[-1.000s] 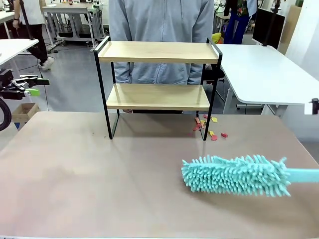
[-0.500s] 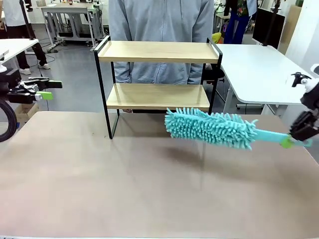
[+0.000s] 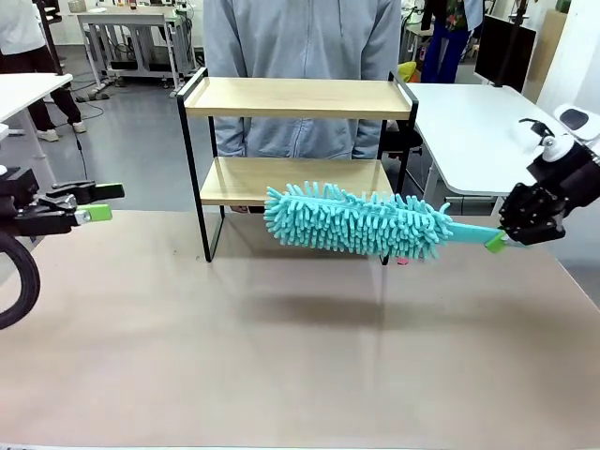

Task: Clean the shelf.
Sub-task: Hand the Duster back to the human.

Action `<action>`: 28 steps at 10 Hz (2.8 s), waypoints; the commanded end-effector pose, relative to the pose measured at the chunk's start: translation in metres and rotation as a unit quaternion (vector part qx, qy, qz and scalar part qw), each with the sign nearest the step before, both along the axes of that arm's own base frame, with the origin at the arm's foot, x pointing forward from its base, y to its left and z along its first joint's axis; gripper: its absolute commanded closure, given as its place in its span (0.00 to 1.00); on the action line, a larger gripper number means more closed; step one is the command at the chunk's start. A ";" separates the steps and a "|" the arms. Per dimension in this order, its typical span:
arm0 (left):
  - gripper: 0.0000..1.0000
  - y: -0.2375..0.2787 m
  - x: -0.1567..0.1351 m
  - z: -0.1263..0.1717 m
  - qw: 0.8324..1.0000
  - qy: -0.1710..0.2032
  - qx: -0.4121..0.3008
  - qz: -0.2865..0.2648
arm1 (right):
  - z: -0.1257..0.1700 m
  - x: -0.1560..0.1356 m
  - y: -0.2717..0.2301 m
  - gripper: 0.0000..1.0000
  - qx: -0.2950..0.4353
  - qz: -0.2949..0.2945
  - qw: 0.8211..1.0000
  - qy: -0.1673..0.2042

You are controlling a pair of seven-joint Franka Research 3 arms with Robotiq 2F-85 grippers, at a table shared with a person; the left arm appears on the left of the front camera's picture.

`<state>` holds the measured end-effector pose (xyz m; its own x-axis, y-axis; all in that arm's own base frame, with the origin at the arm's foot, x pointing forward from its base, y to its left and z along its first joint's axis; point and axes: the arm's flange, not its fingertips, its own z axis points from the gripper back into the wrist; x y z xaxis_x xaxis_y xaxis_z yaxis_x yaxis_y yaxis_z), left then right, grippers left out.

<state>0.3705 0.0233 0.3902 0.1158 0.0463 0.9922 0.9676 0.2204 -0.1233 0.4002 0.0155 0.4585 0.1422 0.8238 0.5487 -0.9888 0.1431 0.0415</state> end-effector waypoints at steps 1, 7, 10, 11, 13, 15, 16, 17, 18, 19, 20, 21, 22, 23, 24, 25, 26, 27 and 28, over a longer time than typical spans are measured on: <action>0.00 -0.020 -0.018 0.001 0.999 0.012 -0.010 0.035 | 0.008 0.012 0.000 0.87 0.042 0.052 0.998 -0.015; 0.00 -0.006 0.004 0.001 1.000 0.010 -0.007 0.020 | 0.011 0.010 0.011 0.87 0.022 0.047 0.998 -0.020; 0.00 -0.058 0.011 -0.005 0.998 -0.025 0.032 -0.049 | 0.011 0.010 0.011 0.87 0.022 0.047 0.998 -0.020; 0.00 -0.067 0.018 -0.005 0.997 -0.037 0.026 -0.068 | 0.011 0.010 0.011 0.87 0.022 0.047 0.998 -0.020; 0.00 -0.089 0.034 -0.010 0.993 -0.034 0.019 -0.110 | 0.011 0.010 0.011 0.87 0.022 0.047 0.998 -0.020; 0.00 -0.110 0.046 -0.010 0.990 -0.016 0.000 -0.140 | 0.011 0.010 0.011 0.87 0.022 0.047 0.998 -0.020; 0.00 -0.122 0.051 -0.007 0.991 -0.012 -0.009 -0.136 | 0.011 0.010 0.011 0.87 0.022 0.047 0.998 -0.020; 0.00 -0.133 0.056 -0.006 0.991 -0.007 -0.007 -0.131 | 0.011 0.010 0.011 0.87 0.022 0.047 0.998 -0.020; 0.00 -0.143 0.058 -0.006 0.992 -0.009 0.000 -0.124 | 0.011 0.010 0.011 0.87 0.022 0.047 0.998 -0.020; 0.00 -0.154 0.060 -0.006 0.993 -0.010 0.002 -0.118 | 0.011 0.010 0.011 0.87 0.022 0.047 0.998 -0.020; 0.00 -0.166 0.060 -0.005 0.993 -0.014 -0.004 -0.115 | 0.011 0.010 0.011 0.87 0.022 0.047 0.998 -0.020; 0.00 -0.179 0.061 -0.004 0.994 -0.017 0.001 -0.110 | 0.011 0.010 0.011 0.87 0.022 0.047 0.998 -0.020; 0.00 -0.190 0.060 -0.003 0.994 -0.018 0.004 -0.112 | 0.011 0.010 0.011 0.87 0.022 0.047 0.998 -0.020; 0.00 -0.199 0.059 -0.003 0.993 -0.018 -0.001 -0.115 | 0.011 0.010 0.011 0.87 0.022 0.047 0.998 -0.020; 0.00 -0.207 0.059 -0.002 0.993 -0.020 0.003 -0.115 | 0.011 0.010 0.011 0.87 0.022 0.047 0.998 -0.020; 0.00 -0.217 0.056 -0.001 0.992 -0.021 0.001 -0.123 | 0.011 0.010 0.011 0.87 0.022 0.047 0.998 -0.020; 0.00 -0.227 0.052 -0.001 0.991 -0.019 -0.002 -0.132 | 0.011 0.010 0.011 0.87 0.022 0.047 0.998 -0.020; 0.00 -0.236 0.049 -0.001 0.990 -0.018 -0.001 -0.140 | 0.011 0.010 0.011 0.87 0.022 0.047 0.998 -0.020; 0.00 -0.246 0.048 -0.001 0.990 -0.020 0.000 -0.142 | 0.011 0.010 0.011 0.87 0.022 0.047 0.998 -0.020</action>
<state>0.4156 -0.2132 0.3871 0.0842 0.0109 0.9964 0.9935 -0.0784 -0.0831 0.4102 0.0267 0.4696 0.0509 0.8216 0.5678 -0.9985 0.0537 0.0118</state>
